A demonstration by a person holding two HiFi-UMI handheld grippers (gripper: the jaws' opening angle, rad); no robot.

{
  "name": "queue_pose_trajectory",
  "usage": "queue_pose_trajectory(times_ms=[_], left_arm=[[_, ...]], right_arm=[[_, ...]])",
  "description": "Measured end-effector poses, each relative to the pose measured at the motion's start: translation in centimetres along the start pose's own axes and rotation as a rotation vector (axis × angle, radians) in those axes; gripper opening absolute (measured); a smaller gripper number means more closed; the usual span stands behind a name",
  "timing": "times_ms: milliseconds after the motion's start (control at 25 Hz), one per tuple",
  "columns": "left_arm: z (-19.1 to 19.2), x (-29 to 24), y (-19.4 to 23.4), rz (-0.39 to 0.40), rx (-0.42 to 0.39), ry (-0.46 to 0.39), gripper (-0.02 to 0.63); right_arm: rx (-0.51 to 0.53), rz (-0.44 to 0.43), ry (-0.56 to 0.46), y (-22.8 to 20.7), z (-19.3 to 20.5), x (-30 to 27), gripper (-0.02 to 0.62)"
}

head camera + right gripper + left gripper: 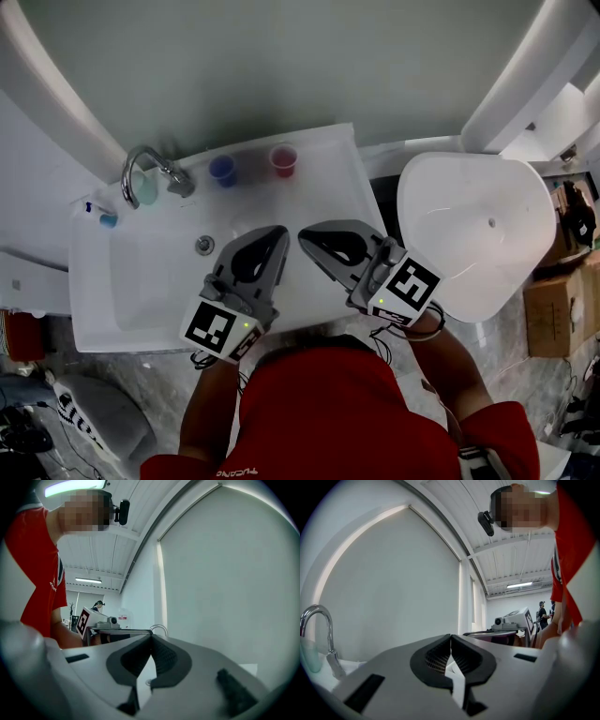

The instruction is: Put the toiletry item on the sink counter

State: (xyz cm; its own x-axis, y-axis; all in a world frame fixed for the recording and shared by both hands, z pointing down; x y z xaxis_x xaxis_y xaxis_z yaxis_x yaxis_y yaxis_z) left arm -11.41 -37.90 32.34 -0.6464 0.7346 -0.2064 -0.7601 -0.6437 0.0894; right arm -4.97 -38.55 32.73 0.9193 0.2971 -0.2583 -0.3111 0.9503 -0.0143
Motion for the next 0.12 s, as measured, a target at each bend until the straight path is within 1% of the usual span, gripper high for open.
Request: queue_pose_trajectory(times_ms=[120], left_arm=[[0.06, -0.09, -0.06, -0.002, 0.000, 0.001, 0.017]], right_arm=[[-0.003, 0.002, 0.000, -0.16, 0.07, 0.14, 0.028]])
Point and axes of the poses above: the fingertips, and each gripper's own axes: x backward along the fingers, y to its left, z out of its underside, the point moved 3 cm from there along x, backward along the fingers, and after that the axes turned 14 degrees about y, right-handed, at the moved point
